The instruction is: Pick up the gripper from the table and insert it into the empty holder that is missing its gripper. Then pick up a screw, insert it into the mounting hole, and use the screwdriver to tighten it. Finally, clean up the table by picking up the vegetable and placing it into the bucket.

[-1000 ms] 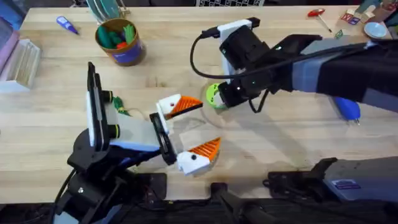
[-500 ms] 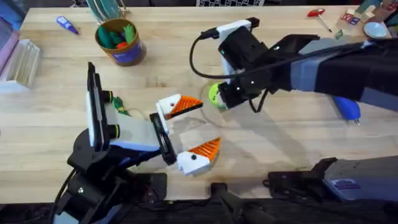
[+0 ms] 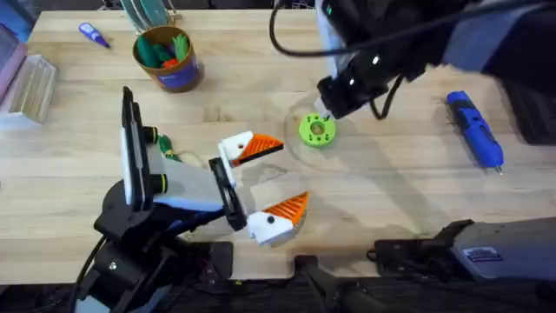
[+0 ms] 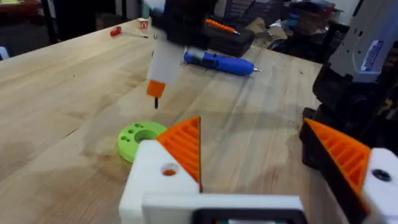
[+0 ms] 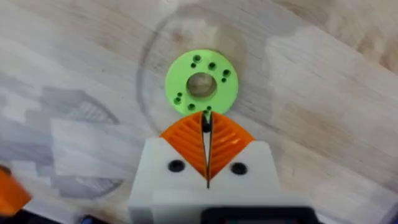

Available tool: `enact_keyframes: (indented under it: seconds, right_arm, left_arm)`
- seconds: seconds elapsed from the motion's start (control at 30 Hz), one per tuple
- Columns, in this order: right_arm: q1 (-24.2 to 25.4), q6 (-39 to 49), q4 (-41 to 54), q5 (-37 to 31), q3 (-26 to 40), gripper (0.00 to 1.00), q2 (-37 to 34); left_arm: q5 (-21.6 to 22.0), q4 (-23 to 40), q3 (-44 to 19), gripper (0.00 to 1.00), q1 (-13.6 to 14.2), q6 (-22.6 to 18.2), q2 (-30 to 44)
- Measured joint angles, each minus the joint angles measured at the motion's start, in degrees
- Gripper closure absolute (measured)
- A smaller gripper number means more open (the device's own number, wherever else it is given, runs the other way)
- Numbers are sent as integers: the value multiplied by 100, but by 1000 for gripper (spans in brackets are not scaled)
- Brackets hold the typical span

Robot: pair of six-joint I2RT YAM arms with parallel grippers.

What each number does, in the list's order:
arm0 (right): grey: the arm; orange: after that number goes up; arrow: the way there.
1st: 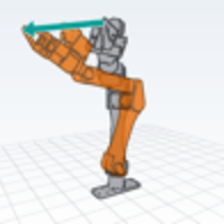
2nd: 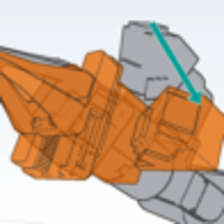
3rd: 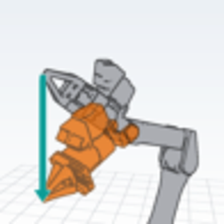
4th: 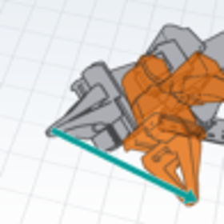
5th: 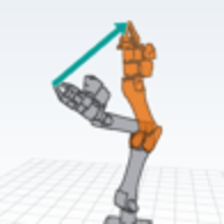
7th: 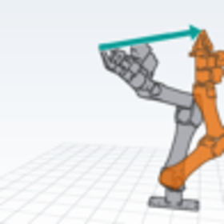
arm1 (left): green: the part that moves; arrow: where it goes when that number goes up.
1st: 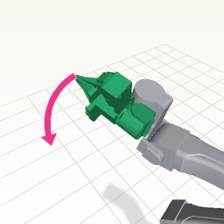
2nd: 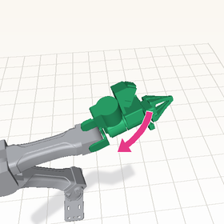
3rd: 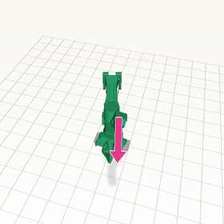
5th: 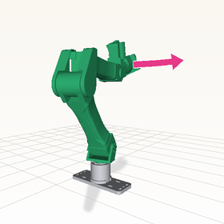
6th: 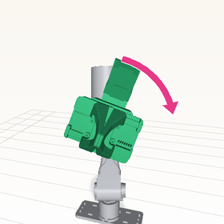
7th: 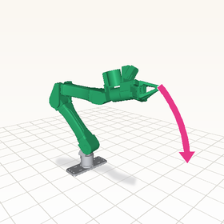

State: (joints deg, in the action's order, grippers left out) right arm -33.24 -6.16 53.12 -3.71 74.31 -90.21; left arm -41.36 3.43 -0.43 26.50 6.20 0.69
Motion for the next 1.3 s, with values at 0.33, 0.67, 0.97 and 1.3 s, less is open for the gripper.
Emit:
enact_keyframes:
  seconds: [0.33,0.67,0.97,1.3]
  right_arm:
    - [-443,365,1124,520,2125,995,0]
    - [-1644,158,1198,1146,2539,995,45]
    - [-2148,52,1069,1248,2541,995,-75]
    - [-2171,30,1001,1276,2539,995,-415]
  left_arm:
    - [0,0,0,14,0,0,0]
    - [0,0,0,14,0,1,0]
    - [0,0,0,14,0,2,0]
    - [0,1,0,14,0,1,0]
